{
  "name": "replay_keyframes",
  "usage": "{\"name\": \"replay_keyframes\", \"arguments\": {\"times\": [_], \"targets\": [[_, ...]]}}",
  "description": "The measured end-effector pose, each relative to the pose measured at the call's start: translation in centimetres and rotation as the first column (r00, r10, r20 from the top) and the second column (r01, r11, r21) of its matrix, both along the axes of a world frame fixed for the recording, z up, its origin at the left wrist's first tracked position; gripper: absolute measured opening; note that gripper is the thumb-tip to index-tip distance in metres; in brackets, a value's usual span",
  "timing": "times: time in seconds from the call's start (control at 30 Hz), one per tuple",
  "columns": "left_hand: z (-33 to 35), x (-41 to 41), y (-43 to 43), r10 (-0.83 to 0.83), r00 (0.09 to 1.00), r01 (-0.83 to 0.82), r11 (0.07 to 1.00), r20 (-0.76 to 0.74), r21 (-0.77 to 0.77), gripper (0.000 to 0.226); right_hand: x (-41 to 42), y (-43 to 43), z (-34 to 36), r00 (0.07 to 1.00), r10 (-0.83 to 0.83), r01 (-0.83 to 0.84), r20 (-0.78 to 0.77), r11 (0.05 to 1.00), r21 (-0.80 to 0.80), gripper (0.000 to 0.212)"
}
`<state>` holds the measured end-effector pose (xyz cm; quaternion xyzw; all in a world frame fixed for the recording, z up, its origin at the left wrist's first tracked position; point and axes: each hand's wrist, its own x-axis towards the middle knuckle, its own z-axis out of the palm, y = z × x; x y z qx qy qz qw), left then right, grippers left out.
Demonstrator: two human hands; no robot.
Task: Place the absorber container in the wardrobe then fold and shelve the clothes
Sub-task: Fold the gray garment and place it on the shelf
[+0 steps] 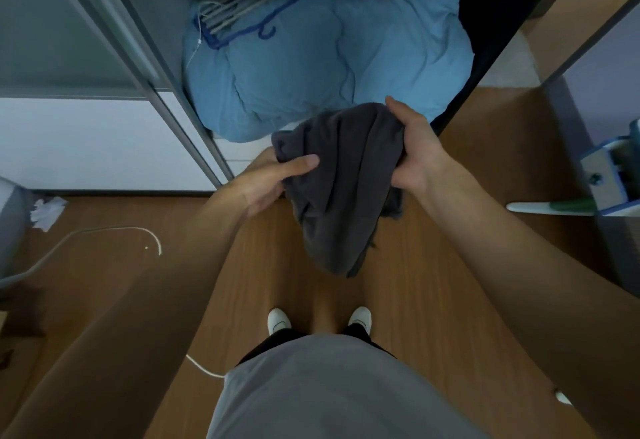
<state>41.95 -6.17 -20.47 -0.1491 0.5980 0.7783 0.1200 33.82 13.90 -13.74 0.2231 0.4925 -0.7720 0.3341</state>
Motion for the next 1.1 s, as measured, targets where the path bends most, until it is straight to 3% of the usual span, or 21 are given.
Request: {"name": "replay_keyframes", "arguments": {"times": [0.07, 0.1, 0.17, 0.27, 0.37, 0.47, 0.53, 0.6, 0.67, 0.77, 0.9, 1.03, 1.1], "targets": [[0.4, -1.2, 0.7, 0.161, 0.987, -0.156, 0.965, 0.005, -0.210, 0.028, -0.1, -0.1, 0.0, 0.999, 0.044, -0.044, 0.016, 0.998, 0.036, 0.040], [0.7, -1.5, 1.0, 0.255, 0.966, -0.241, 0.946, 0.039, -0.215, 0.019, -0.2, -0.1, 0.0, 0.998, 0.060, -0.061, 0.027, 0.997, 0.048, 0.040], [1.0, -1.8, 0.8, 0.393, 0.906, -0.387, 0.919, 0.154, -0.072, 0.023, -0.6, 0.6, 0.0, 0.997, 0.066, -0.068, 0.024, 0.996, 0.052, 0.044], [1.7, -1.4, 0.1, 0.396, 0.885, -0.434, 0.892, 0.246, 0.124, 0.029, -1.3, 3.1, -0.4, 0.999, 0.004, -0.006, -0.043, 0.999, -0.044, 0.053], [2.6, -1.6, 0.0, 0.366, 0.896, -0.418, 0.886, 0.250, 0.200, 0.025, -0.1, 3.6, -1.7, 0.990, 0.027, -0.047, -0.137, 0.989, -0.141, 0.046], [2.5, -1.9, -0.2, 0.338, 0.915, -0.386, 0.891, 0.220, 0.238, 0.038, 1.4, 1.7, -2.6, 0.965, 0.148, -0.160, -0.215, 0.986, -0.038, 0.040], [1.7, -1.4, -1.3, 0.353, 0.915, -0.396, 0.879, 0.196, 0.264, 0.047, 1.4, 0.8, -2.5, 0.972, 0.087, -0.095, -0.219, 0.995, -0.022, 0.042], [0.1, -0.3, -2.7, 0.332, 0.926, -0.370, 0.895, 0.182, 0.249, 0.063, 1.1, 0.4, -2.4, 0.983, 0.005, -0.015, -0.184, 0.999, -0.050, 0.040], [-1.6, 0.9, -3.6, 0.206, 0.966, -0.236, 0.951, 0.159, 0.201, 0.071, 0.8, 0.2, -2.3, 0.991, -0.024, 0.012, -0.133, 0.996, -0.090, 0.038], [-2.5, 1.3, -3.4, 0.059, 0.996, -0.067, 0.990, 0.069, 0.127, 0.059, 0.5, -0.4, -2.0, 0.995, -0.030, 0.017, -0.095, 0.990, -0.141, 0.035], [-0.3, -0.9, -2.4, 0.302, 0.950, -0.307, 0.948, 0.075, 0.082, 0.043, 0.1, 0.3, -1.8, 0.997, -0.001, -0.011, -0.080, 0.989, -0.151, 0.029], [0.7, -2.6, -1.7, 0.425, 0.892, -0.439, 0.895, 0.156, 0.074, 0.035, 1.1, 1.5, -2.4, 0.957, 0.243, -0.230, -0.157, 0.968, 0.095, 0.029], [0.6, -2.8, -1.4, 0.444, 0.875, -0.469, 0.876, 0.192, 0.114, 0.036, 1.4, 1.1, -2.8, 0.942, 0.254, -0.224, -0.219, 0.962, 0.155, 0.032]]}}
